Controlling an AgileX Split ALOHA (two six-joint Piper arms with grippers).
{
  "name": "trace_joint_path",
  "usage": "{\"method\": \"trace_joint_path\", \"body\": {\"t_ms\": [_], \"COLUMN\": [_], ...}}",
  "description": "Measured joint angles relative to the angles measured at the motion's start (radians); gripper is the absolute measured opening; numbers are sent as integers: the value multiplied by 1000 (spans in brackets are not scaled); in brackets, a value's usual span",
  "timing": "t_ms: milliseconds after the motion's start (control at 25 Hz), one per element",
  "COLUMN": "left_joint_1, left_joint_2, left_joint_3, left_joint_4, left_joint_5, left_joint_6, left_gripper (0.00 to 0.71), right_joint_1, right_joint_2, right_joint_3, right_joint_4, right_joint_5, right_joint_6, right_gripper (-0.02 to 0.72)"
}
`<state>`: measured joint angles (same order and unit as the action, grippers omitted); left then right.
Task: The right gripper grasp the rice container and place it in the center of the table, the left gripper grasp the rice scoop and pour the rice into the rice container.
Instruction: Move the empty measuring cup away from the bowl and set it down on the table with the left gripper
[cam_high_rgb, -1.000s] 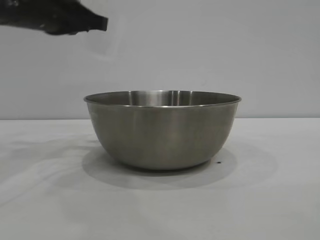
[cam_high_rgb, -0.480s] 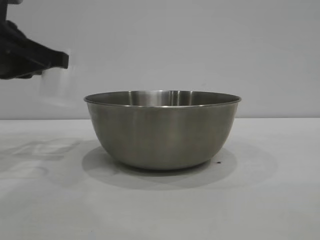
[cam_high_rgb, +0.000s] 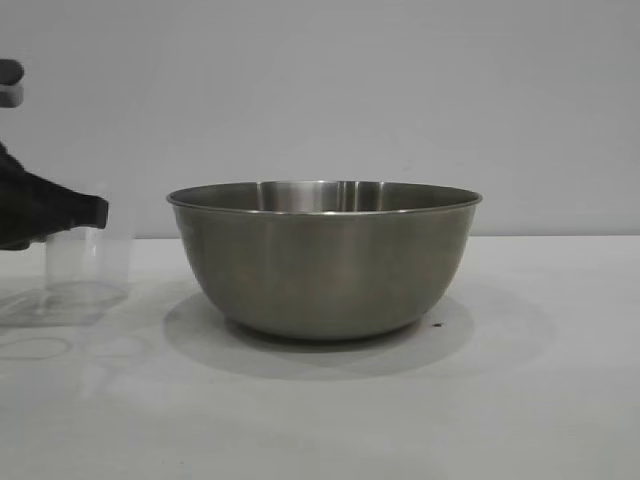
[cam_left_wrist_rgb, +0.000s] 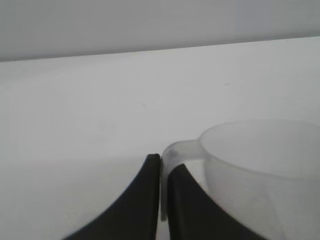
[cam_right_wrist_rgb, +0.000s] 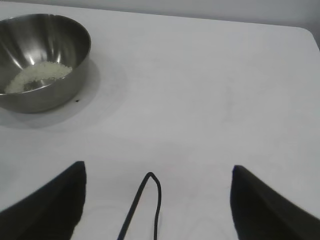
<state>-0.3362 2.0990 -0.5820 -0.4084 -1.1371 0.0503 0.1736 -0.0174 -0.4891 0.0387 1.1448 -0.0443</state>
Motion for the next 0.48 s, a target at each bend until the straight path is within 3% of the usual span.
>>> {"method": "trace_joint_path", "body": {"t_ms": [280, 480], "left_joint_1": [10, 10], "left_joint_2": [5, 5], "left_joint_3": [0, 0], "left_joint_4": [35, 35], "left_joint_5": [-8, -8], "left_joint_6": [-20, -20], "left_gripper": [0, 208], "right_joint_1": [0, 0], "right_joint_2": [0, 0], "right_joint_3": [0, 0], "right_joint_4": [0, 0], "right_joint_5": [0, 0], "right_joint_6": [0, 0], "right_gripper": [543, 543]}}
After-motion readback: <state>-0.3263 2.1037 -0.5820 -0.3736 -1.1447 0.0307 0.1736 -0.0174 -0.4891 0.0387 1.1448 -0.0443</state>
